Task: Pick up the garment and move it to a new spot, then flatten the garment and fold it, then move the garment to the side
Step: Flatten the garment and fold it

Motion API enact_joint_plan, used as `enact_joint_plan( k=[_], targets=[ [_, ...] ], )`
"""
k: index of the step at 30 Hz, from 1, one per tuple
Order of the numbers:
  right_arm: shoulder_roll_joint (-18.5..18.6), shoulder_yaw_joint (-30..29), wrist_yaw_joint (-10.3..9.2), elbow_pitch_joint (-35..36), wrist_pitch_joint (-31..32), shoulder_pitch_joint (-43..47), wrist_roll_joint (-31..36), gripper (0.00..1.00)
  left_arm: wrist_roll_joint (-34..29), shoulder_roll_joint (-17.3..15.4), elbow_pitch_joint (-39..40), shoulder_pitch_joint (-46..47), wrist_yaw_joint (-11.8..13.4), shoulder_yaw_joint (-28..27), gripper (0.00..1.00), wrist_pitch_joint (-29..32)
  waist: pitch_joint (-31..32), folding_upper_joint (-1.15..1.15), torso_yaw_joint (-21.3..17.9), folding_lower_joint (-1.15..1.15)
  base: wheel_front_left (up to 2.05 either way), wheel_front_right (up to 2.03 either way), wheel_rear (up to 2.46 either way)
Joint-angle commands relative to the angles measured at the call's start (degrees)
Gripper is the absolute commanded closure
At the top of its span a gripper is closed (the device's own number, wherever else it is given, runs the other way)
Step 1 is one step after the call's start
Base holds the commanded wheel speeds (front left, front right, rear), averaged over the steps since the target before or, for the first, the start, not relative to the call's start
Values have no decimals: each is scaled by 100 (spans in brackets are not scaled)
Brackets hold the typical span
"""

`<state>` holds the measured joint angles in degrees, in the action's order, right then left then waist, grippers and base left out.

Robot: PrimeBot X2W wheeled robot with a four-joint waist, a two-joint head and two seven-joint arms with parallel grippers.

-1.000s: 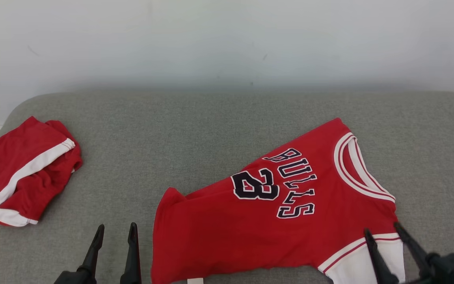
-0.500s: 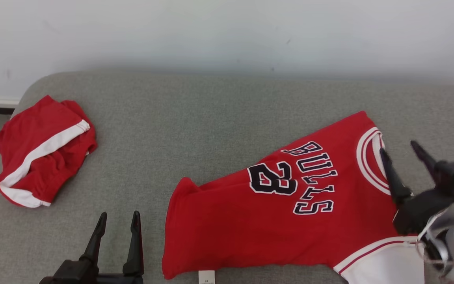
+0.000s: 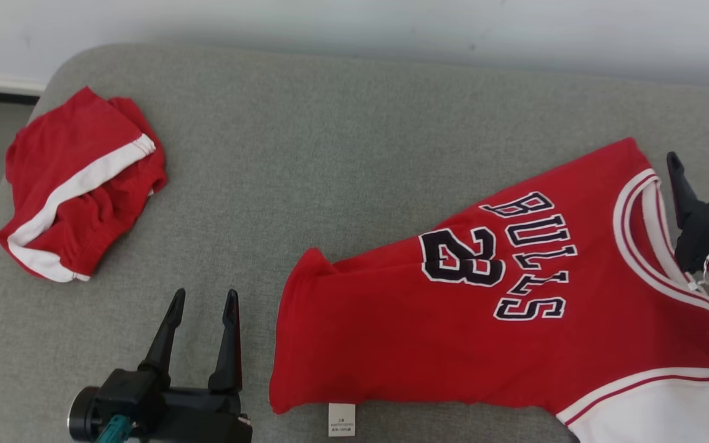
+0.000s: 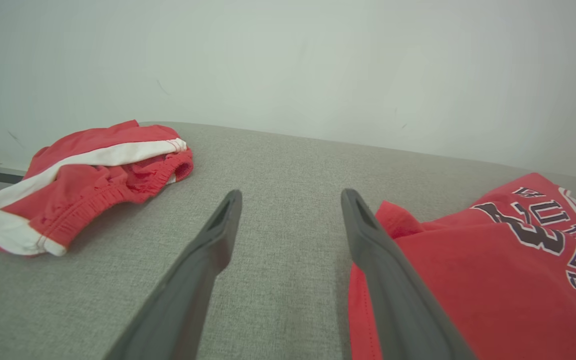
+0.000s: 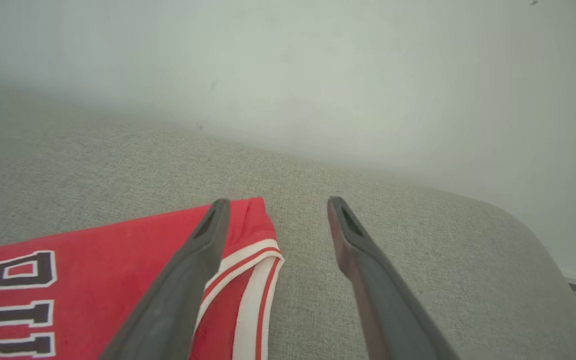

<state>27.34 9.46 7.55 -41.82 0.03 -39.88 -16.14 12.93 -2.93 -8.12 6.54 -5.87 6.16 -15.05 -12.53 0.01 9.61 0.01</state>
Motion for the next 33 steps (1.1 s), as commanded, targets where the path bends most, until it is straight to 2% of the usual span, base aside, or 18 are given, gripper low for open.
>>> enact_joint_plan(
  k=[1, 9, 18, 19, 20, 29, 33],
  targets=[
    [35, 24, -13, -93, 21, -91, -25, 0, 21, 7, 22, 84, 20, 11, 0, -19, -266, -1, 152, -1, 0, 0, 0],
    [28, -2, -13, -1285, 30, -827, -91, 0, 71, 7, 71, 368, 68, 215, 0, -19, -692, -1, 281, -1, 0, 0, 0],
    [-107, 117, -13, -2198, -46, -1153, -223, 0, 65, 8, 44, 423, 76, 305, 0, -19, -735, -1, 371, -1, 0, 0, 0],
    [-132, 125, -13, -2294, 17, -1161, -251, 58, 59, 7, 40, 419, 79, 308, 0, -19, -733, -1, 378, -1, 0, 0, 0],
    [-147, 117, -13, -2390, 73, -1176, -291, 100, 55, 7, 34, 418, 80, 312, 0, -19, -728, -1, 384, -1, 0, 0, 0],
    [161, 151, -13, -2427, -581, -1865, -250, 100, 56, 7, 10, 430, 95, 333, 0, -19, -705, -1, 376, -1, 0, 0, 0],
    [225, 125, -13, -2710, -755, -2127, -135, 100, 112, 6, -21, 461, 95, 375, 0, -19, -654, -1, 407, -1, 0, 0, 0]
  ],
)
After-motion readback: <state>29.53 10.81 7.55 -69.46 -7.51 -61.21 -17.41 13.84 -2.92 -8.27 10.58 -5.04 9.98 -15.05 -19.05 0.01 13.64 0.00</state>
